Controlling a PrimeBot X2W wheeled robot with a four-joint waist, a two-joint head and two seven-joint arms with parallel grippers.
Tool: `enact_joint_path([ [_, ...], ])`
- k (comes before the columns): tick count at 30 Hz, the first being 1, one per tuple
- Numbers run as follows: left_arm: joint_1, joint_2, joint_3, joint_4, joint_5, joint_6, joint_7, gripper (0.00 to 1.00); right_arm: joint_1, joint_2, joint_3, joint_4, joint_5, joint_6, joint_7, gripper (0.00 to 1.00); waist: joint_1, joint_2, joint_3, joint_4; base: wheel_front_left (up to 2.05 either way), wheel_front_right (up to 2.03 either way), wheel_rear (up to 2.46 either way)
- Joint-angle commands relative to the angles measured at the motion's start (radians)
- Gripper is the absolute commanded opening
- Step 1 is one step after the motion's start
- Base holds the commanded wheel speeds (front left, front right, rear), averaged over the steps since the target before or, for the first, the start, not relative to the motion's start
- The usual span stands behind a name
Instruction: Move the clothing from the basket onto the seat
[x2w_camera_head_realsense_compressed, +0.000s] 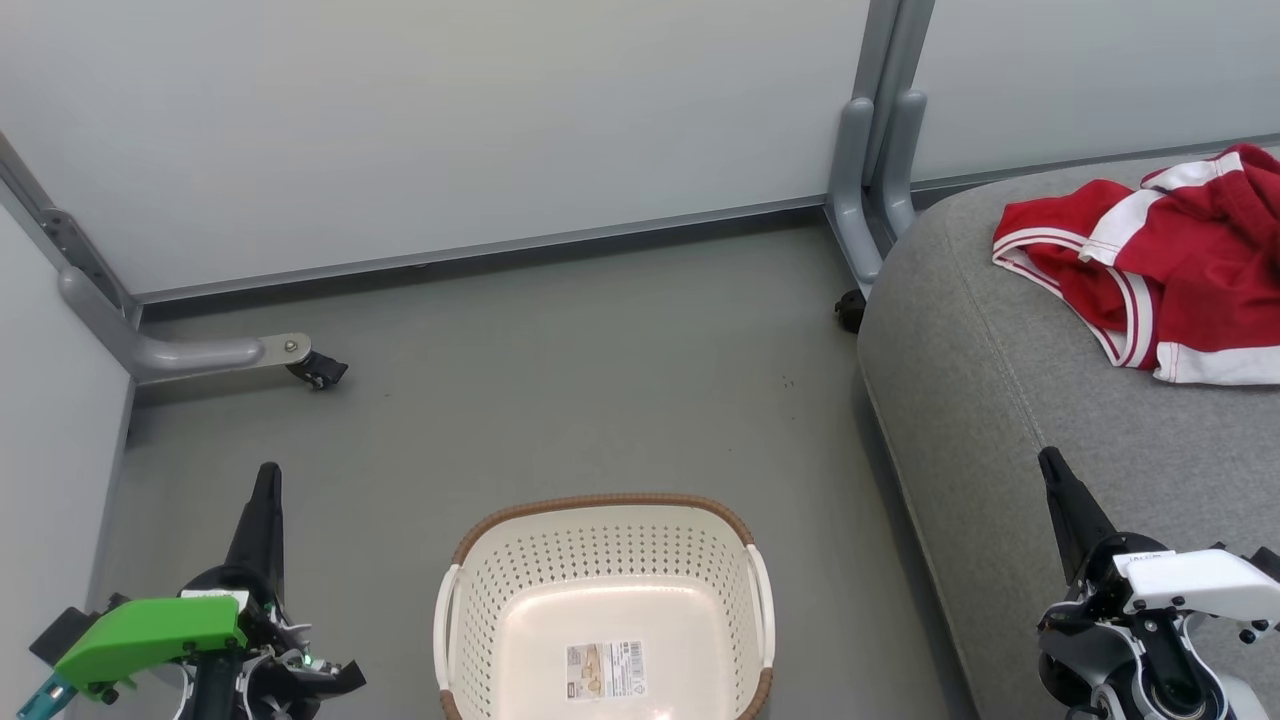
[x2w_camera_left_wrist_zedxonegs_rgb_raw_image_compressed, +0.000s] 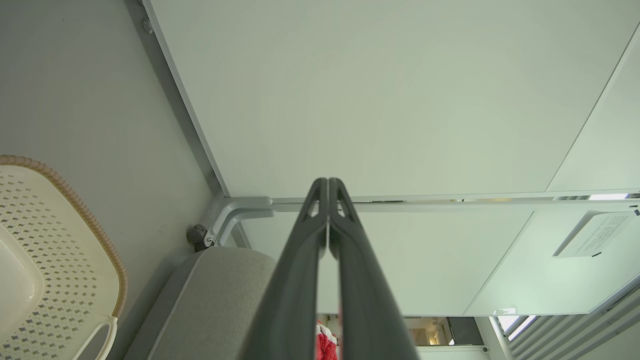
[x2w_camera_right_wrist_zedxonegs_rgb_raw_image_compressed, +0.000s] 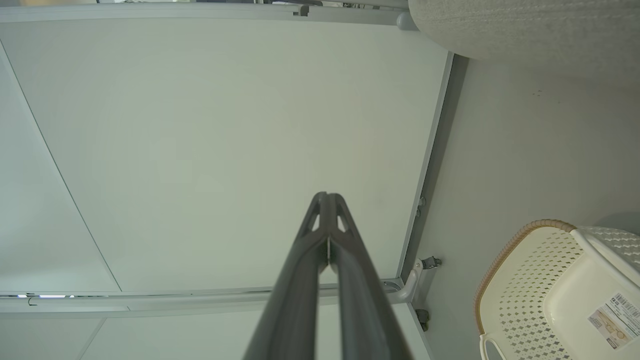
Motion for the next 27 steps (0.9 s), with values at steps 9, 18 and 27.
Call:
enact_joint_path([
  [9,-0.014,0.006,0.003,-0.003,-0.003,-0.006,0.004,0.0,-0.009,-0.006,-0.003,-0.003,0.004,0.0,0.002,0.0,0.0,0.0,0.0,0.0,0.0,0.0,0.0],
  [18,-0.014,0.006,0.003,-0.003,-0.003,-0.006,0.004,0.0,-0.009,-0.006,-0.003,-0.003,0.004,0.0,0.002,0.0,0.0,0.0,0.0,0.0,0.0,0.0,0.0],
  [27,-0.014,0.006,0.003,-0.003,-0.003,-0.006,0.004,0.0,-0.009,-0.006,-0.003,-0.003,0.004,0.0,0.002,0.0,0.0,0.0,0.0,0.0,0.0,0.0,0.0],
])
